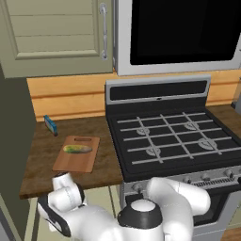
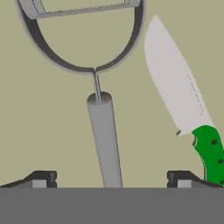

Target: Place the appropriate cutting tool for cutting the cucumber skin on the cutting board.

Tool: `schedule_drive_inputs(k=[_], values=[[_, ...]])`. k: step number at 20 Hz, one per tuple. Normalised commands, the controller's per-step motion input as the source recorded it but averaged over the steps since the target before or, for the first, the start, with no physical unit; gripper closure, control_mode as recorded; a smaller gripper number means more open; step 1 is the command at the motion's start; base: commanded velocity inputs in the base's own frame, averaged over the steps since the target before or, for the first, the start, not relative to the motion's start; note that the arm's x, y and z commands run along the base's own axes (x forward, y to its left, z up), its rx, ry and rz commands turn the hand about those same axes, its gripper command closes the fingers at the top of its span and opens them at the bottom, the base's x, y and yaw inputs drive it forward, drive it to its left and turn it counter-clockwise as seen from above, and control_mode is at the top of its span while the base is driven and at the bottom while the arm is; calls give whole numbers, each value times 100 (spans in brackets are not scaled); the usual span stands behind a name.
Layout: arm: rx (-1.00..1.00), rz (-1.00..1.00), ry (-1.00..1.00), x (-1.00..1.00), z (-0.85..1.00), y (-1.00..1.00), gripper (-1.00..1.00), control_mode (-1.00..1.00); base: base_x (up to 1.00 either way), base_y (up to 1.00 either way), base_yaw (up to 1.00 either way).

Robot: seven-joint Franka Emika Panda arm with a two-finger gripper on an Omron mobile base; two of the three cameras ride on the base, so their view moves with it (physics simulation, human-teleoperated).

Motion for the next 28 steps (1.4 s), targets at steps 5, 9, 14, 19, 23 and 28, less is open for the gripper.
schedule_drive_inputs(k=[5, 9, 14, 19, 23, 28], values=[[0, 0, 0, 0, -18, 15, -100, -100, 0, 0, 0], [0, 0, 0, 0, -17, 6, -100, -100, 0, 0, 0], [0, 0, -2, -1, -19, 0, -100, -100, 0, 0, 0], [0, 0, -2, -2, -25, 0, -100, -100, 0, 0, 0], [0, 1, -2, -12, -29, 0, 100, -100, 0, 0, 0], [-2, 6, -1, -21, -11, 7, 100, -100, 0, 0, 0]])
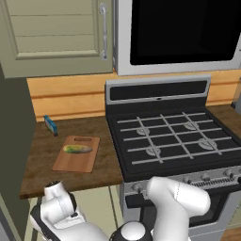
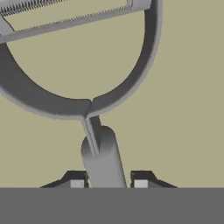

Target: Place the appropriate cutting tool for cutting the cucumber skin on the cutting board.

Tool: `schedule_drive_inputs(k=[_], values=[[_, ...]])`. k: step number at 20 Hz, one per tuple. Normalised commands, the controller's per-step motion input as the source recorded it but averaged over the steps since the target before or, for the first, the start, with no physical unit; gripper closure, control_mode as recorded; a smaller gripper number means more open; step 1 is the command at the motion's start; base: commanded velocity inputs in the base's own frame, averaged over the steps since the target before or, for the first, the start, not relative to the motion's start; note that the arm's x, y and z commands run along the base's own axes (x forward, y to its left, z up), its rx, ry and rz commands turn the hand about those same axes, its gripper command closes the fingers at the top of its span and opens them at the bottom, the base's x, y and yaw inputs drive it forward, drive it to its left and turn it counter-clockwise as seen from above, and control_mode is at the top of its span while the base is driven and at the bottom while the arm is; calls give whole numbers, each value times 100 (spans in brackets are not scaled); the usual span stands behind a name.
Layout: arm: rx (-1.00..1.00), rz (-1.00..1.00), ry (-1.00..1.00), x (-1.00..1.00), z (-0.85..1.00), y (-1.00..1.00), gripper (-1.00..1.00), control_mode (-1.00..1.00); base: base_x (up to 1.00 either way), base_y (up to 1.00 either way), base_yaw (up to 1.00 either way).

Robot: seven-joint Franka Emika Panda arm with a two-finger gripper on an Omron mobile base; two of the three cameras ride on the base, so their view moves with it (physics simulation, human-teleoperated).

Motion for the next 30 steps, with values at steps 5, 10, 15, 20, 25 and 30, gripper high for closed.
schedule_drive_inputs(k=[5, 10, 15, 20, 25, 30], values=[[0, 4, -2, -33, 3, 3, 100, -100, 0, 0, 0], [0, -3, -15, -17, 71, -14, 100, -100, 0, 0, 0], [1, -12, -11, -1, 87, -36, 100, -100, 0, 0, 0], [10, -17, -9, -16, 69, -54, 100, -100, 0, 0, 0], [10, -18, -14, -13, 69, -55, 100, -100, 0, 0, 0], [9, -18, -17, -10, 66, -46, 100, -100, 0, 0, 0]])
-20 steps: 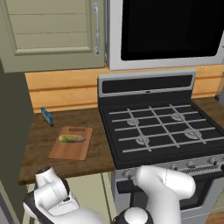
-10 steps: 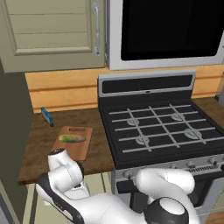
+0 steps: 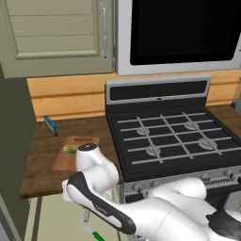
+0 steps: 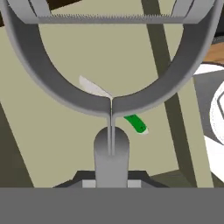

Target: Place the appropriate cutting tool for cutting the cucumber skin on the cutting board.

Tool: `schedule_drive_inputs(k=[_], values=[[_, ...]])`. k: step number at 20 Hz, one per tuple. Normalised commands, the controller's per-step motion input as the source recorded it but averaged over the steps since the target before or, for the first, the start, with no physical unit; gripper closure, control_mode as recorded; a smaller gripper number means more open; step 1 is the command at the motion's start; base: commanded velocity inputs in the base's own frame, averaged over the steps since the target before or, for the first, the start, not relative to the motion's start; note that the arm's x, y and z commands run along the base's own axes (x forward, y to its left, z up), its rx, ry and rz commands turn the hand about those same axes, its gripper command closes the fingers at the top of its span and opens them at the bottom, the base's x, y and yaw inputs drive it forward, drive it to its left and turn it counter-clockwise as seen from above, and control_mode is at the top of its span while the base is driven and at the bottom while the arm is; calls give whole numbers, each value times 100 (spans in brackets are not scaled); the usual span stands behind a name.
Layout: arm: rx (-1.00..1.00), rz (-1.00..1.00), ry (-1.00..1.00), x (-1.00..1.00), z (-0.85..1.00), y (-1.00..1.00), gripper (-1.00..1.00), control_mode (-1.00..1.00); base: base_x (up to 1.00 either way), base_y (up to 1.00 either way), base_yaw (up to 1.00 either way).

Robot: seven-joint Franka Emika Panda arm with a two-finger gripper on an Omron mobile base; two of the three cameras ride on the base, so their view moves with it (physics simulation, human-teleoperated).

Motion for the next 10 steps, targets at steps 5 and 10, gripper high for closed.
schedule_drive_inputs(k=[5, 10], values=[[7, -22, -12, 4, 57, -35, 100, -100, 0, 0, 0], [9, -23, -1, 46, 45, -21, 100, -100, 0, 0, 0]])
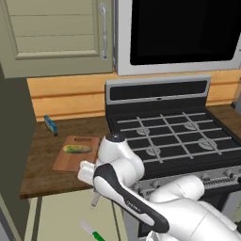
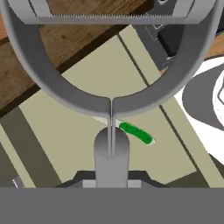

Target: Place the appropriate cutting tool for cutting the cucumber skin on the cutting board.

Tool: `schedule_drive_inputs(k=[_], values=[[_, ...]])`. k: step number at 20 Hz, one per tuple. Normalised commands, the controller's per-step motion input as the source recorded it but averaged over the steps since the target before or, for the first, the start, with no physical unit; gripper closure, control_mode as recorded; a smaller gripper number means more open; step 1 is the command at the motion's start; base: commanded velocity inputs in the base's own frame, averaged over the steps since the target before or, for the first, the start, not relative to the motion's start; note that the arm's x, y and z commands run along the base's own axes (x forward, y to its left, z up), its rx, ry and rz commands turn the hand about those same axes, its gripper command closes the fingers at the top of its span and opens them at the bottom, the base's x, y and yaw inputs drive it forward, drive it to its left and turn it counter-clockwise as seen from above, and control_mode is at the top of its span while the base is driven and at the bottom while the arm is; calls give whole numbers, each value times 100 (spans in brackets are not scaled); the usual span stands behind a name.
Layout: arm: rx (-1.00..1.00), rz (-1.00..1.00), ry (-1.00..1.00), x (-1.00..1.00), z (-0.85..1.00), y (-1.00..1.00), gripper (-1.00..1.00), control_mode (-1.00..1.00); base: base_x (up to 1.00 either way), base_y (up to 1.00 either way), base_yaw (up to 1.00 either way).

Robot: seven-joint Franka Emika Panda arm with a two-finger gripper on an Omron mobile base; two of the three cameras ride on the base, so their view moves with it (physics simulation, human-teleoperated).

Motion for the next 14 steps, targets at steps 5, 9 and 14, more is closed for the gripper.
schedule_drive_inputs(k=[5, 9, 14], values=[[6, -14, 5, 80, 36, -12, 100, -100, 0, 0, 0], [6, -12, 8, 89, 28, -2, 100, -100, 0, 0, 0], [6, -6, 4, 76, 13, 0, 100, -100, 0, 0, 0]])
